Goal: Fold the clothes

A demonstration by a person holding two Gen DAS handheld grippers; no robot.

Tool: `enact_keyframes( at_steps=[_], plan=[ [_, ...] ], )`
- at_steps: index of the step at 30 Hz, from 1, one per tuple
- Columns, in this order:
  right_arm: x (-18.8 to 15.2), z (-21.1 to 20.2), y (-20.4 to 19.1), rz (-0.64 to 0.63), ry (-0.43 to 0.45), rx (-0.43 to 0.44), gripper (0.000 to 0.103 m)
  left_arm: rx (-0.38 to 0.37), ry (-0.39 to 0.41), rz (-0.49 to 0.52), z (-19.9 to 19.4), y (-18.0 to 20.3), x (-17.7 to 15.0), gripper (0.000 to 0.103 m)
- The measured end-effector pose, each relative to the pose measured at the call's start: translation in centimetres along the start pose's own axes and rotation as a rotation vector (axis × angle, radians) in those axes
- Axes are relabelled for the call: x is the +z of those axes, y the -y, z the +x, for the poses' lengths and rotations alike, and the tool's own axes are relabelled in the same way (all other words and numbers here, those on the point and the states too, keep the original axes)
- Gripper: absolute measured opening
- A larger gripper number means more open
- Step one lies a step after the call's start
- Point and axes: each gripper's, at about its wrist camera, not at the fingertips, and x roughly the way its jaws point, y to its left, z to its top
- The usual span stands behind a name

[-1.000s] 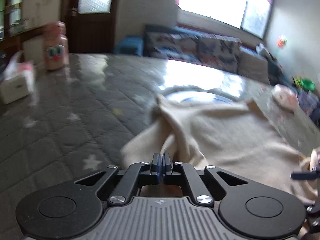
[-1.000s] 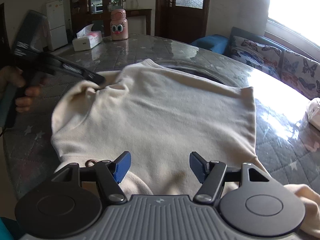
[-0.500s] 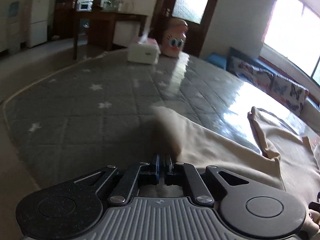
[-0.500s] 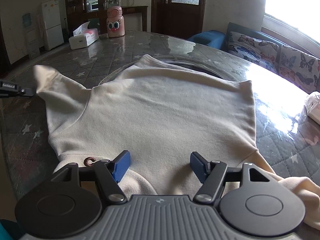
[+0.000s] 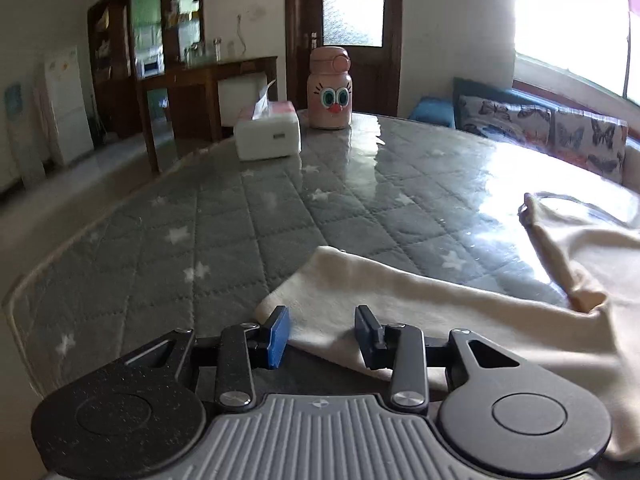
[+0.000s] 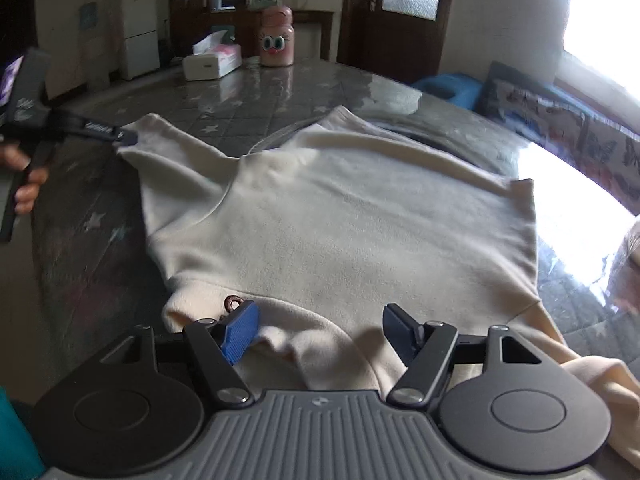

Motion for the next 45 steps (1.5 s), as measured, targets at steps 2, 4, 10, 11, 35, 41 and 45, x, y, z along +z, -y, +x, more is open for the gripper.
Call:
enact_keyframes(
  at_steps=[2, 4, 10, 11, 35, 41, 45],
  plan=[
    [0.0, -0.6, 0.0, -0.004, 0.006, 0.004, 0.071, 0.020, -0.005, -0.010, 0.3, -0.3, 0.3, 0.040],
    [0.1, -1.2, 0.1, -0.002, 0.018, 0.011, 0.072, 0.076, -0.012, -0.021, 0.6, -0.7, 0.5, 0.041],
    [-0.9, -1.0, 0.0, 0.022, 0.003, 0.046, 0.072, 0.107, -0.018, -0.042, 0.7, -1.9, 0.6, 0.046],
    [-1.1, -1.6, 0.4, 0.044, 0.016, 0.046, 0.072, 0.111, -0.022, -0.039, 0.7, -1.9, 0.7, 0.046],
    [-9.6, -6.9, 25.3, 0.644, 0.000, -0.525, 0.035, -0.698, -0.043, 0.337, -7.2, 18.3, -0.3, 0.057],
    [-9.7, -5.3, 25.8, 0.629, -0.031, -0.503, 0.021, -0.898, -0.048, 0.530, -9.7, 25.8, -2.9, 0.057],
    [-9.4, -4.9, 25.8, 0.609, -0.028, -0.496, 0.015, -0.933, -0.062, 0.622, -10.4, 29.0, -4.7, 0.057]
  ],
)
